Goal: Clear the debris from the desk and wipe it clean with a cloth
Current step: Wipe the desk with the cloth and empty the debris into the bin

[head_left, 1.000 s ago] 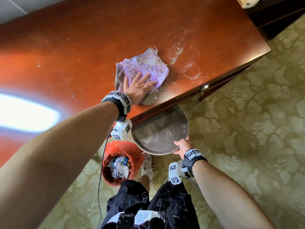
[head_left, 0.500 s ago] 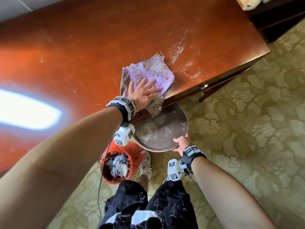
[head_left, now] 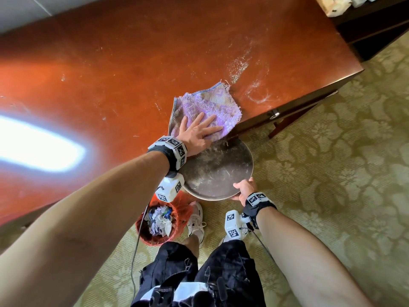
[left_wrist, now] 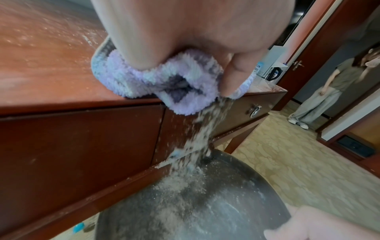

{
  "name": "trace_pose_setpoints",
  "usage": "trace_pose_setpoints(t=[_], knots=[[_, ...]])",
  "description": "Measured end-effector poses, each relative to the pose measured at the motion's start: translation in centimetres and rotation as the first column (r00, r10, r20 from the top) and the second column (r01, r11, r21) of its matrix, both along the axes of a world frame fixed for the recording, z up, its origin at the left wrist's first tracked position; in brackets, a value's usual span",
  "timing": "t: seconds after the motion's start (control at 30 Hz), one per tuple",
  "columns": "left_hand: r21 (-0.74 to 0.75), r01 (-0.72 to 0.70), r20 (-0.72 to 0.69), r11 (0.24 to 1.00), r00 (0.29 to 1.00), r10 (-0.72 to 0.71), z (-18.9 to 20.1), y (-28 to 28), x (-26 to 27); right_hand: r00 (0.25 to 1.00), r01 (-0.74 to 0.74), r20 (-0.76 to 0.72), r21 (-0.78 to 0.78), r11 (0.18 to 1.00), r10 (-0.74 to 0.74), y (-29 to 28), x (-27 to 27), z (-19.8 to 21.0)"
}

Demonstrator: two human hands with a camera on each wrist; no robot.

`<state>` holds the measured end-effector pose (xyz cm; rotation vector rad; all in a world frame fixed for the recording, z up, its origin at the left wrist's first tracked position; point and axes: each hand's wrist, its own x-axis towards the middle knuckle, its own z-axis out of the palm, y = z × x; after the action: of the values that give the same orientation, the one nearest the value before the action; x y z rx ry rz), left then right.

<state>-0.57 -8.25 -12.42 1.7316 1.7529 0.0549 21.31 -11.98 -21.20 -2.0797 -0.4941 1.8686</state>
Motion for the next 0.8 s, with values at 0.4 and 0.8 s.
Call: trace_pose_setpoints(t=[0.4,0.8], knots=[[0.022,-0.03,0.228,0.999,0.973,0.024,1.9,-0.4,-0.5,1.0,-0.012,0.016,-0.017,1.0,0.013,0.4,0.1,-0.2],[0.154,-0.23,0.206,0.961,0.959,0.197,5.4,3.4,-4.0,1.0,-0.008,-0.014,-0.017,1.0,0.008,0.2,0.4,-0.6]])
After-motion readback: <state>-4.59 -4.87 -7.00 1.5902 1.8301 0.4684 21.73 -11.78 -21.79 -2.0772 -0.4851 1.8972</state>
